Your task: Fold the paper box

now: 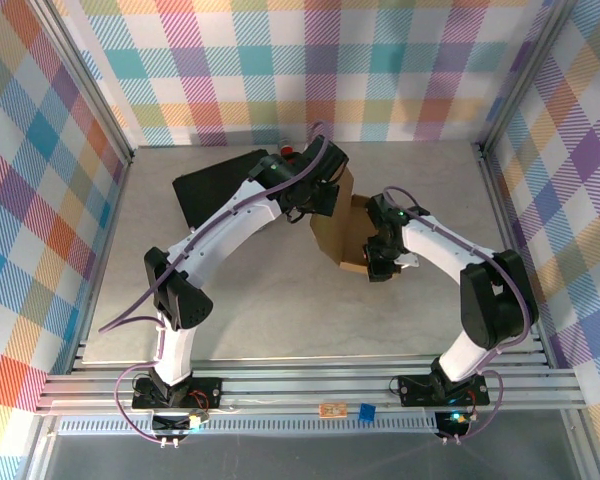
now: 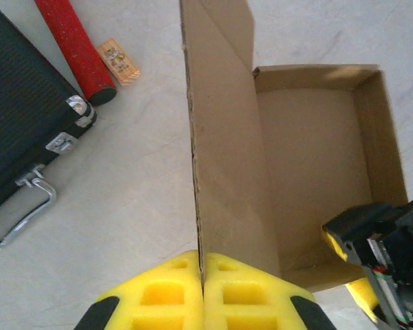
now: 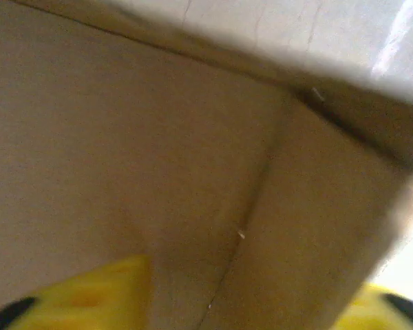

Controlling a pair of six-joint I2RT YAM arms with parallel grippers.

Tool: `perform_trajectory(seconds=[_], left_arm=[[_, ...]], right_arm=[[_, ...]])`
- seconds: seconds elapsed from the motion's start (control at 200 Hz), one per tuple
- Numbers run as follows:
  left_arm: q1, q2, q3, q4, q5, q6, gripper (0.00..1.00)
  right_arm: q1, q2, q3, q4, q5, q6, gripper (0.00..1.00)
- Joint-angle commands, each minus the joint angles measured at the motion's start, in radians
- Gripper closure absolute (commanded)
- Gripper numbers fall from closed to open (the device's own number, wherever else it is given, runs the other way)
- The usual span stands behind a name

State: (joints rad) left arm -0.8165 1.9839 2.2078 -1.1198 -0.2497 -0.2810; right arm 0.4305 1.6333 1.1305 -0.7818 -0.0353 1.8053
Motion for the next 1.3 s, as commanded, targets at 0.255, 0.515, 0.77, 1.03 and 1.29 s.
perform_trajectory(seconds=[0.255, 0.515, 0.77, 1.03, 1.29], left_arm=[[0.084, -0.048, -0.052, -0.037, 0.130, 0.271, 1.00], [0.141, -0.044, -0.057, -0.022, 0.233, 0.359, 1.00], [0.137, -0.012, -0.037, 0.059, 0.249, 0.210, 1.00], [0.107, -0.028, -0.066, 0.138, 0.194, 0.056, 1.00], [0.104, -0.051, -0.083, 0.165, 0.236, 0.033, 1.00]], right_arm=[[-0.003, -0.243, 0.104, 0.017, 0.004, -0.451, 0.13], [-0.206, -0.234, 0.016, 0.309, -0.321, -0.932, 0.18], [-0.114, -0.104, 0.156, 0.017, -0.341, -0.654, 0.18], [-0.001, -0.243, -0.014, 0.073, -0.084, -0.130, 0.06], [-0.004, -0.265, -0.021, 0.111, -0.030, 0.027, 0.07]])
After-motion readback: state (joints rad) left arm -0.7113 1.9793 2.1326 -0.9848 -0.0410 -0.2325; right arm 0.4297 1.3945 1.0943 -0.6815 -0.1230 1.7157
